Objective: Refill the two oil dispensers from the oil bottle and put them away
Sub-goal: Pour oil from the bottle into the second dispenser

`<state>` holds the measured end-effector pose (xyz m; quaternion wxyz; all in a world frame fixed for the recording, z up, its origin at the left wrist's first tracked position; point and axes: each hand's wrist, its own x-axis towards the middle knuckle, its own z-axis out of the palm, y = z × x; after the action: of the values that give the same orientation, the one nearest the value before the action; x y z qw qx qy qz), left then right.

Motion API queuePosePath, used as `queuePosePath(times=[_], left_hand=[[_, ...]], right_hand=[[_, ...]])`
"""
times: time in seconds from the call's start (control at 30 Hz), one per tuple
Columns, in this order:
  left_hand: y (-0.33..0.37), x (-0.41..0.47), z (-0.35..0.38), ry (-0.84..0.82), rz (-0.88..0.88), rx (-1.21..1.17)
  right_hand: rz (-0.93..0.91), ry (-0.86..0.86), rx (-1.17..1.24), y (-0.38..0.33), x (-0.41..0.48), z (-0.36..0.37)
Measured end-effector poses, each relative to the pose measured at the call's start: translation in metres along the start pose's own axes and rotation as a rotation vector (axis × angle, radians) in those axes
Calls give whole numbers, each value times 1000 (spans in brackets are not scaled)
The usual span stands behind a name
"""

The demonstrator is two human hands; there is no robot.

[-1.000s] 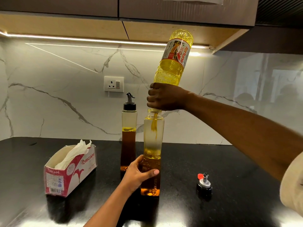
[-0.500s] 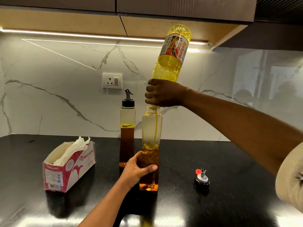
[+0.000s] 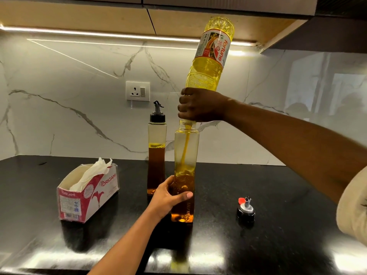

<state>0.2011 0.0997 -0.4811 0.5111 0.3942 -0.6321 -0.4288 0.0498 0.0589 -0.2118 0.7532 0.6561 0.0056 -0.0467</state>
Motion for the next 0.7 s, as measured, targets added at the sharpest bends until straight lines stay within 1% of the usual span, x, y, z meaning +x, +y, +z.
queuePosePath(times=[0.5, 0.7], left_hand=[[0, 0, 0, -16, 3, -12], [0, 0, 0, -13, 14, -2]], right_hand=[[22, -39, -1, 0, -1, 0], [3, 5, -2, 0, -1, -1]])
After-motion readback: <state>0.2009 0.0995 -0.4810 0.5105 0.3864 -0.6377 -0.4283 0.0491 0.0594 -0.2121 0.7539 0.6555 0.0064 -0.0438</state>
